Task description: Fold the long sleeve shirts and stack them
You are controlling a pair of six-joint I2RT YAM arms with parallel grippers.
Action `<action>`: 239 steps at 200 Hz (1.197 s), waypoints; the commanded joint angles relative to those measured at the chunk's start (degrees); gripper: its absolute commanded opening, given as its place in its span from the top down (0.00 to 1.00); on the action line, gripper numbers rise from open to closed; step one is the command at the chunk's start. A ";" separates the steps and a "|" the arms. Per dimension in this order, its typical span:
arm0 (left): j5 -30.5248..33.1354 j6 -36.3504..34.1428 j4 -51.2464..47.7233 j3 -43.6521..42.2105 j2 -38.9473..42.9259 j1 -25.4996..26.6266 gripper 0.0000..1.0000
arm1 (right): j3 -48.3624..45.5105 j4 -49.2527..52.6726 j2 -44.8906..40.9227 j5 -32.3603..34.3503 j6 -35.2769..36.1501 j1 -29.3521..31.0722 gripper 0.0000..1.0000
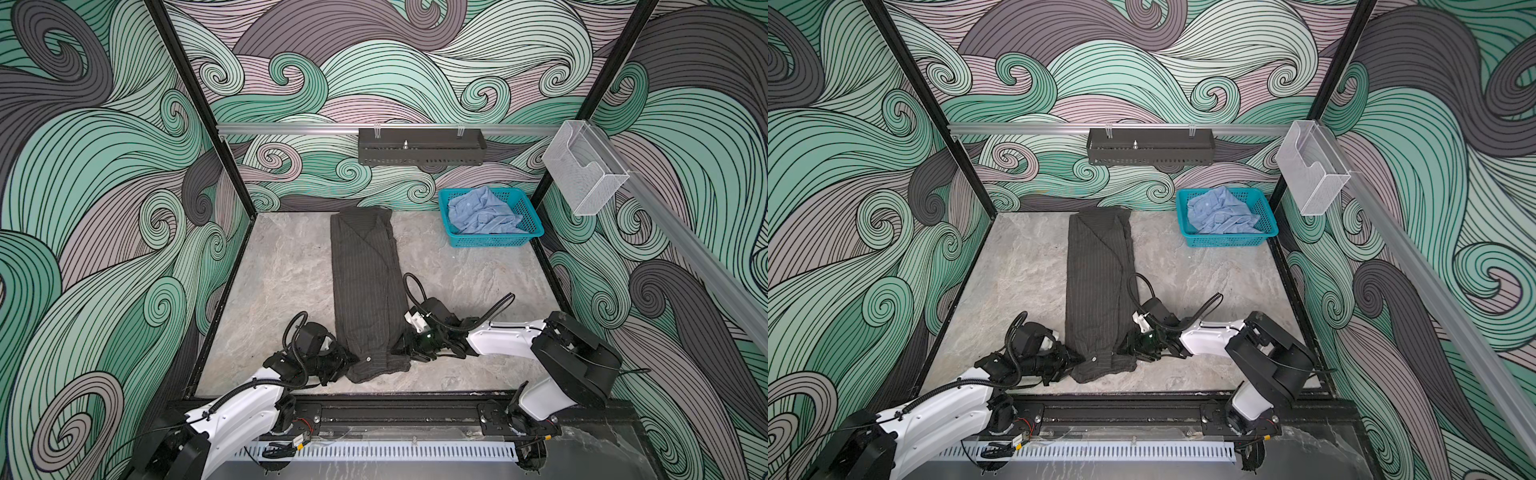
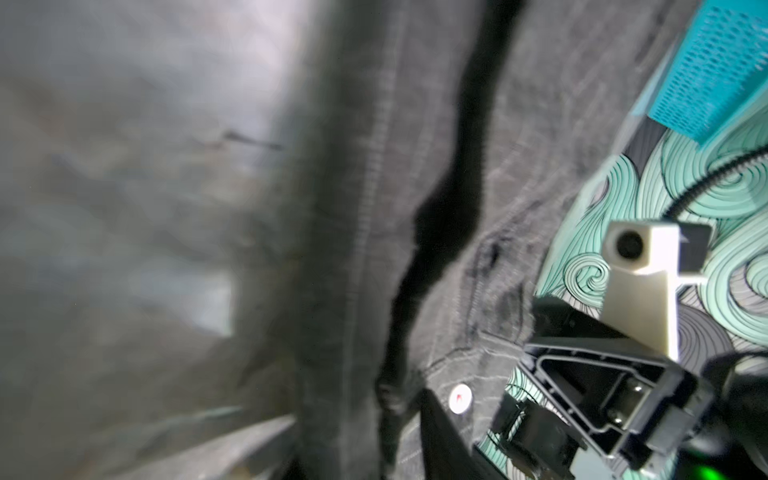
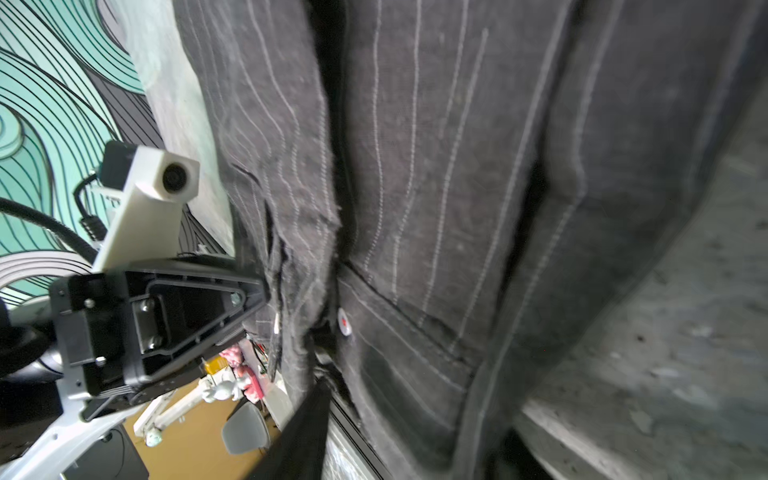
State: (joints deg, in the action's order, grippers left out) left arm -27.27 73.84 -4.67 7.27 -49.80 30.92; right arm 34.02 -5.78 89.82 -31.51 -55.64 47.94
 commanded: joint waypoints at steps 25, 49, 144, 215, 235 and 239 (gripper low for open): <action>1.06 -2.33 -8.03 1.75 2.86 1.38 1.00 | -0.20 3.67 -2.10 -0.19 -1.75 0.65 0.86; 0.68 -2.41 -17.53 2.69 10.22 2.44 1.00 | -0.56 7.64 -4.57 -1.00 -3.76 2.88 1.00; 5.64 8.71 -36.95 10.28 31.16 15.83 1.00 | -4.37 24.37 -27.30 4.48 -16.09 12.59 0.99; 5.31 -1.15 -24.51 26.07 6.26 9.57 1.00 | 11.02 29.87 -20.65 -1.99 -10.18 1.91 0.96; 1.15 -4.65 -23.92 29.43 2.32 2.68 1.00 | 15.88 29.75 -16.21 -4.72 -9.34 -1.36 0.96; 0.16 -5.36 -23.91 30.15 1.44 1.25 1.00 | 16.83 29.63 -15.22 -5.16 -9.11 -1.98 0.96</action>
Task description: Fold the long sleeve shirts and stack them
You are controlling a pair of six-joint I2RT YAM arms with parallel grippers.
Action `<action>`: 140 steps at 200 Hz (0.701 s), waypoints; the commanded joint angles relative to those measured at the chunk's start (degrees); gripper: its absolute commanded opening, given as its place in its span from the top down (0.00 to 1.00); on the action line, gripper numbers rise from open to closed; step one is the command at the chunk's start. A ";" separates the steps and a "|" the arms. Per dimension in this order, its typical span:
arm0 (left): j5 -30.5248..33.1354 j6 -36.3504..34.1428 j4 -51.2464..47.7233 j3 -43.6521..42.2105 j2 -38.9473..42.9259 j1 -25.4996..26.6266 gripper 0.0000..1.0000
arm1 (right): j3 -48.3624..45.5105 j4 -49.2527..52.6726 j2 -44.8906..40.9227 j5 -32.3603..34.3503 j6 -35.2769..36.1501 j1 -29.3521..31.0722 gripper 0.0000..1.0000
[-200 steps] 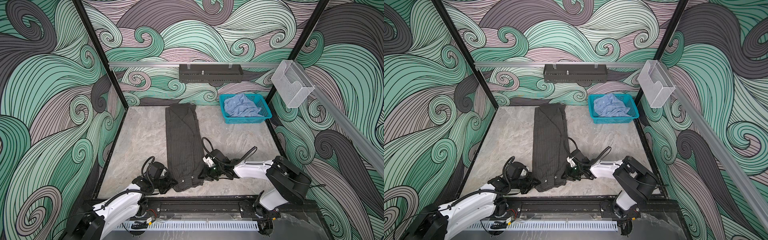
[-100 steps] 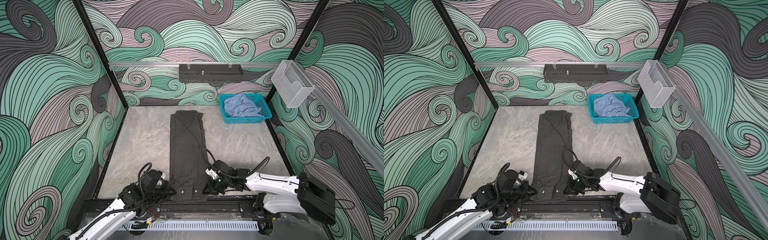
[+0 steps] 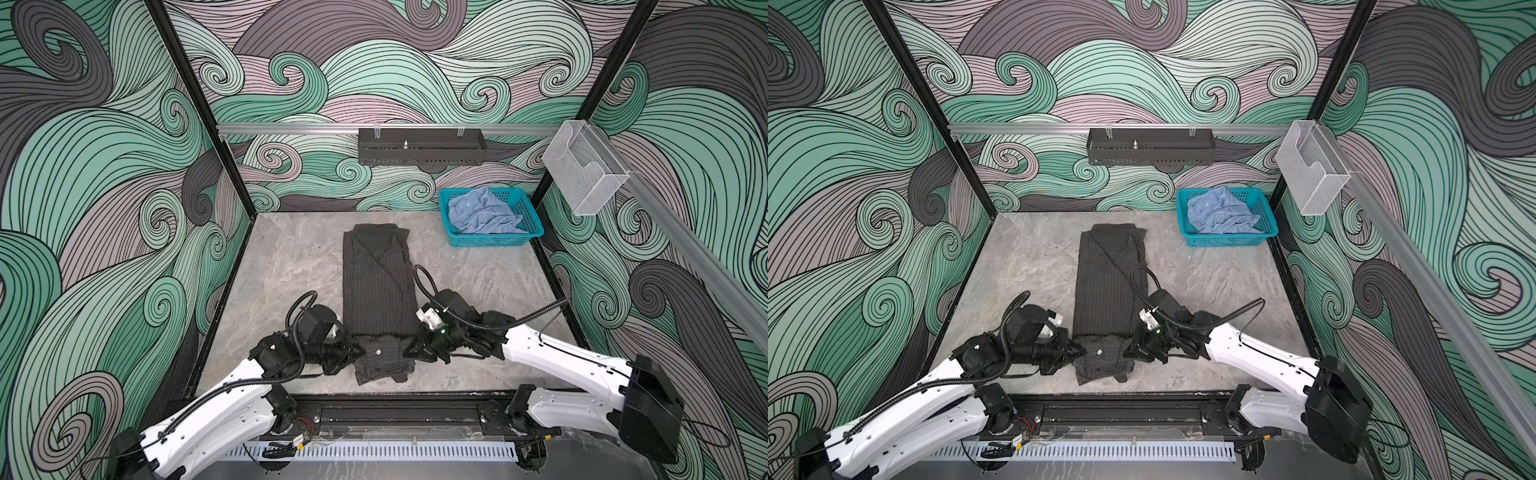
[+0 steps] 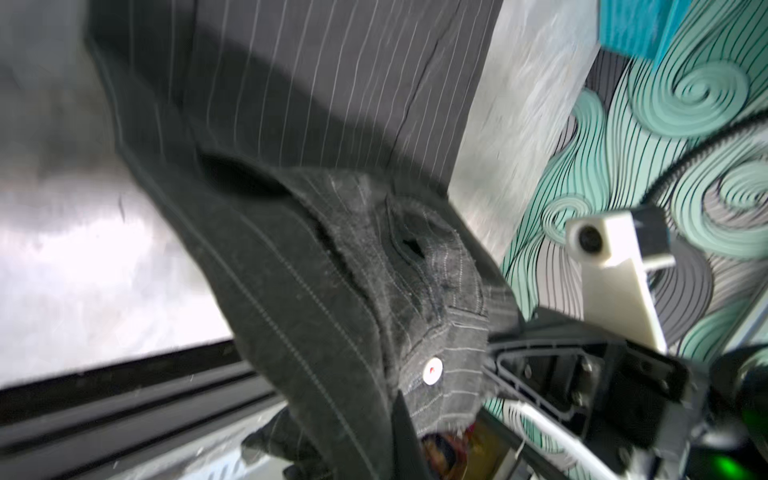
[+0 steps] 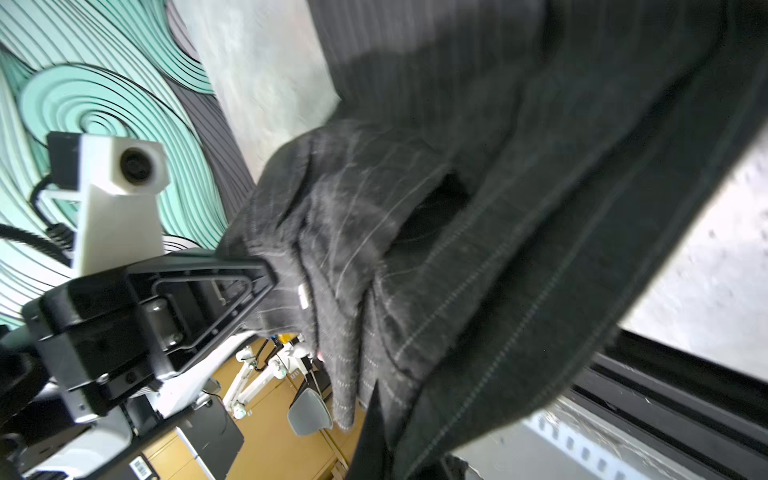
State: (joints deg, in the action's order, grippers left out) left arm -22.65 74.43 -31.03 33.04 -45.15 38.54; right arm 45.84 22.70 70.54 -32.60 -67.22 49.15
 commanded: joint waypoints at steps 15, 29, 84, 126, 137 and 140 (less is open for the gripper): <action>-7.28 -8.34 2.37 7.75 -6.64 -10.34 1.00 | 8.38 1.02 7.79 -6.21 3.39 -5.17 0.96; -8.98 -10.61 2.20 11.20 -10.76 -12.42 1.00 | 11.30 0.53 10.89 -7.64 3.76 -7.23 0.96; -17.91 -17.82 -0.24 20.84 -27.39 -20.52 1.00 | 20.80 -1.78 23.79 -13.00 4.29 -13.80 0.96; -19.88 -21.26 0.51 24.98 -35.00 -25.23 1.00 | 26.27 -5.50 31.77 -15.43 3.50 -18.00 0.96; -20.76 -21.69 1.17 25.63 -37.66 -26.11 1.00 | 27.79 -5.94 33.69 -15.90 3.50 -18.83 0.96; -20.87 -21.70 1.50 25.78 -38.38 -26.32 1.00 | 28.09 -6.01 33.96 -15.91 3.46 -18.94 0.96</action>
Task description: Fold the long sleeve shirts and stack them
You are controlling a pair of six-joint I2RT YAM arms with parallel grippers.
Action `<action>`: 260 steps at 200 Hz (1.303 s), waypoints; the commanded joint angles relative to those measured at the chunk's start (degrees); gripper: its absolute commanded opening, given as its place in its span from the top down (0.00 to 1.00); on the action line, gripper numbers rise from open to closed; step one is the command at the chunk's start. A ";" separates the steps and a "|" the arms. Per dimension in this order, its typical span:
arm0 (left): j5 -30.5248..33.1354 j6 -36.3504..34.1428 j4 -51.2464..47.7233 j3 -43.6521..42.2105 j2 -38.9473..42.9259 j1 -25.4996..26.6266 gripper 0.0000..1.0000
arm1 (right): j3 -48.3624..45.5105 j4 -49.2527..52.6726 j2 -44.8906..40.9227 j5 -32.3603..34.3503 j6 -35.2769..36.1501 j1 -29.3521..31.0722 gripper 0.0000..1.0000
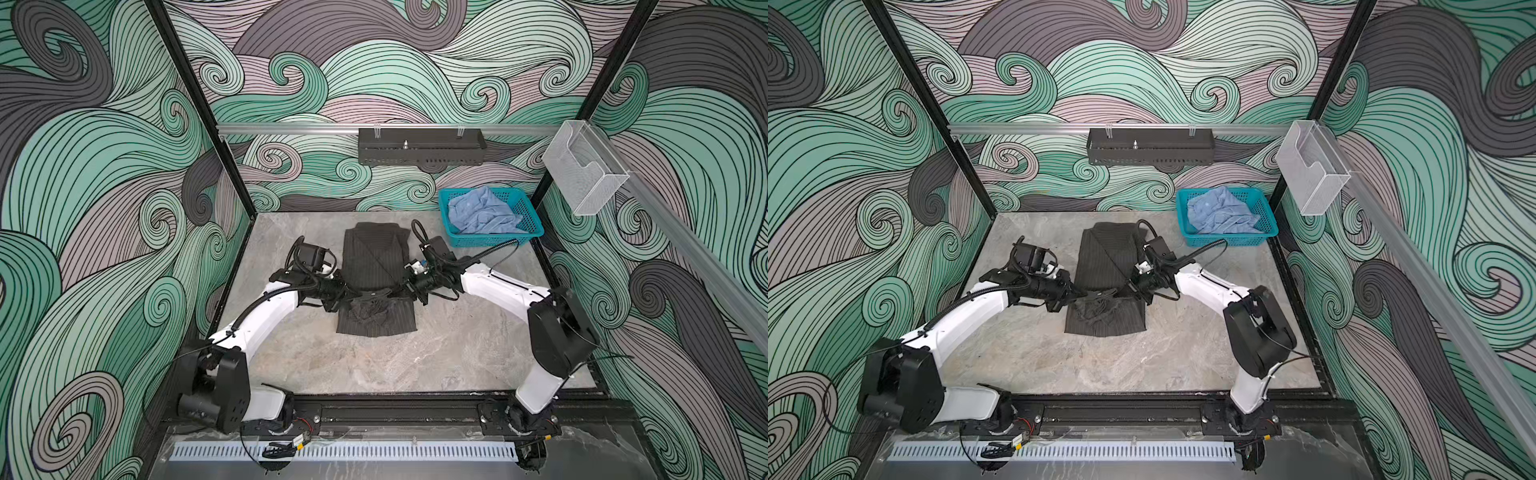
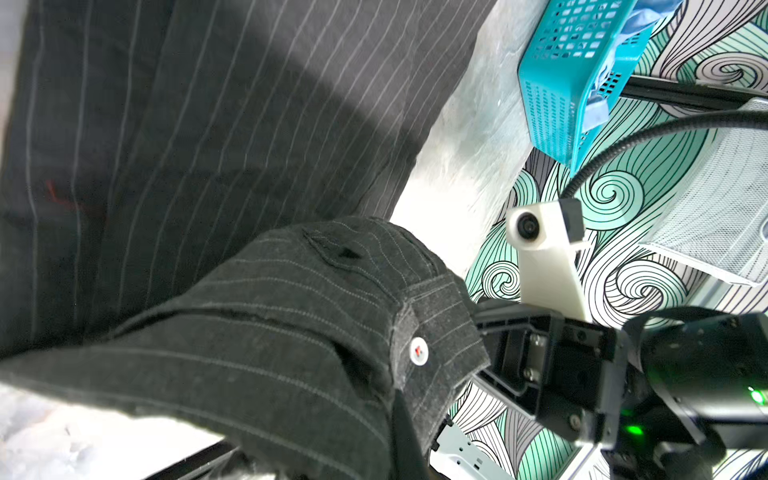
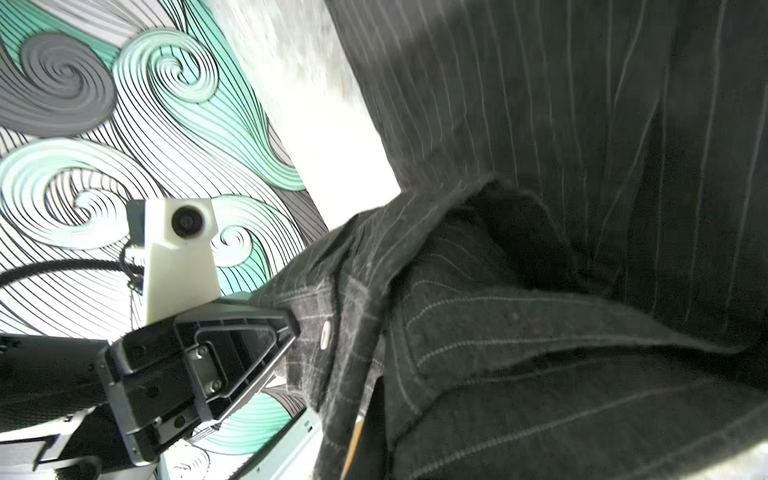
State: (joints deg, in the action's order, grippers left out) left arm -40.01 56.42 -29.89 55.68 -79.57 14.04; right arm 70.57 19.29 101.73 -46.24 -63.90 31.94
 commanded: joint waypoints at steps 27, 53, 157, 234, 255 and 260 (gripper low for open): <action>-4.52 -4.70 1.64 5.60 -9.79 -2.47 1.00 | 6.65 -3.28 7.78 -2.92 0.11 -3.39 0.96; -4.90 -5.01 3.01 7.20 -15.31 -3.00 1.00 | 8.22 -5.23 12.14 -3.15 -0.51 -4.49 0.96; -4.87 -3.28 6.67 12.09 -26.03 -6.96 0.52 | 4.08 -14.16 18.13 1.32 -6.10 -9.26 0.74; -2.03 -12.18 -7.03 13.16 -15.39 -10.88 0.32 | 0.73 -6.93 6.27 5.95 1.86 -9.98 0.40; -0.82 -13.75 -8.78 8.72 -10.74 -10.30 0.32 | -1.68 -2.68 1.25 8.19 5.69 -9.82 0.38; -0.40 -13.80 -8.71 7.46 -9.68 -9.78 0.32 | -2.26 -1.99 0.12 8.91 6.32 -9.69 0.38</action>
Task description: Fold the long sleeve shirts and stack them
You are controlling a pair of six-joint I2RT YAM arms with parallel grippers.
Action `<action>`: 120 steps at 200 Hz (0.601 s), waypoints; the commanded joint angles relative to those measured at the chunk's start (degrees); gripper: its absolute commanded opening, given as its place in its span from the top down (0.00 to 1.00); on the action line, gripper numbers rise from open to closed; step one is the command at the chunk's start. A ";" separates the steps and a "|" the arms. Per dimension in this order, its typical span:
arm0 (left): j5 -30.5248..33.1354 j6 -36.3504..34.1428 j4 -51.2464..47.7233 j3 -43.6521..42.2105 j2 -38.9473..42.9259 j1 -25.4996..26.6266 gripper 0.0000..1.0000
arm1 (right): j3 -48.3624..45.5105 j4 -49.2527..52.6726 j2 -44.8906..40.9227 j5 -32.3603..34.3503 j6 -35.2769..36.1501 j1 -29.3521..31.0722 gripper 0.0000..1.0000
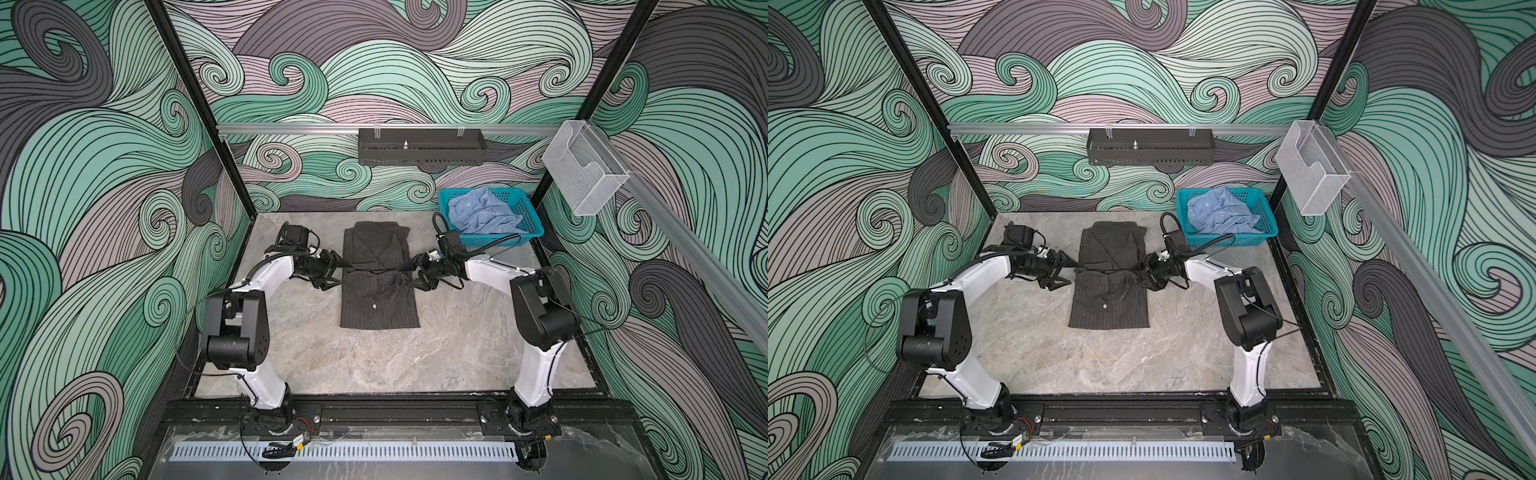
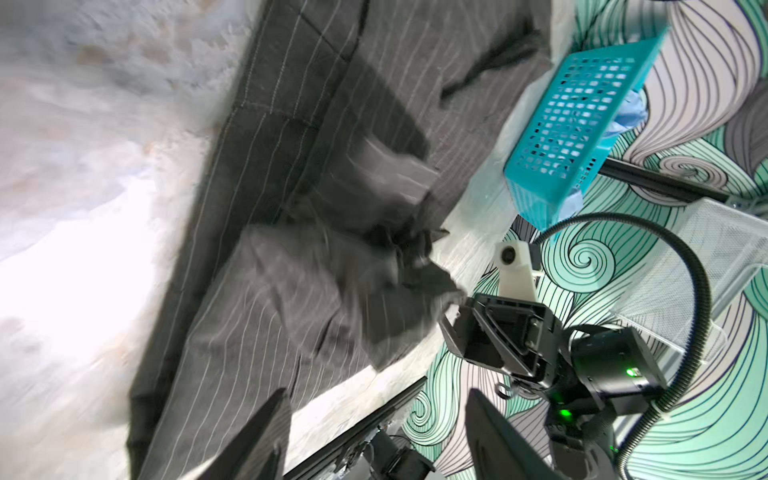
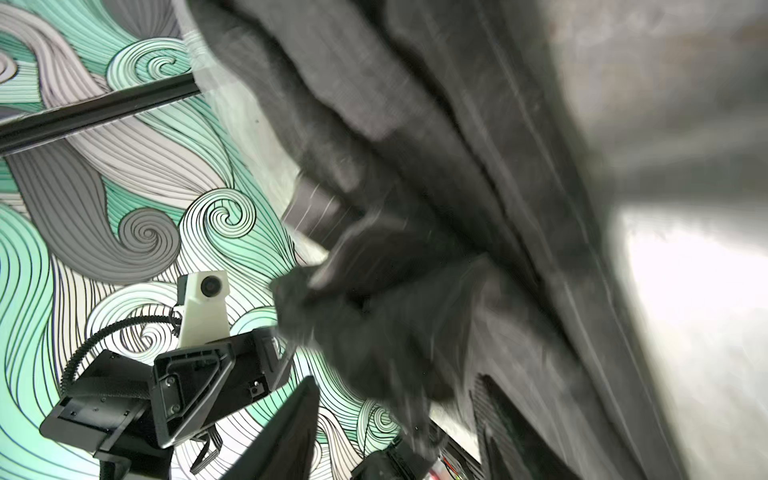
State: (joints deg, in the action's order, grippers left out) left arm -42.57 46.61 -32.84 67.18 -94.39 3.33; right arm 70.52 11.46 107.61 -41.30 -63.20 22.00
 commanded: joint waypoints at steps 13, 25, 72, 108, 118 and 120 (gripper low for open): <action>2.75 -3.75 -5.40 -6.71 7.42 2.58 0.33 | -2.13 8.72 -7.33 5.50 8.35 1.14 0.38; 2.83 -3.08 -4.79 -8.70 8.46 4.07 0.37 | -1.04 12.22 -7.31 6.59 10.77 2.57 0.41; 3.03 2.71 3.73 -14.25 5.73 11.22 0.46 | 7.23 15.40 2.79 5.99 15.54 7.87 0.69; 3.82 7.15 10.20 -14.59 1.28 17.54 0.43 | 24.04 25.91 11.63 12.75 26.30 7.32 0.66; 5.18 7.72 10.95 -14.29 0.25 18.77 0.43 | 28.80 28.92 13.52 15.75 30.92 7.39 0.64; 5.27 7.97 11.09 -14.21 -0.01 18.87 0.43 | 29.54 29.50 13.73 16.23 31.71 7.43 0.64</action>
State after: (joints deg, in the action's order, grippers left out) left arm -39.64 51.07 -26.52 52.23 -92.36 19.79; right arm 90.37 32.32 119.26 -32.60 -43.07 29.98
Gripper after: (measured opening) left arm 0.568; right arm 0.348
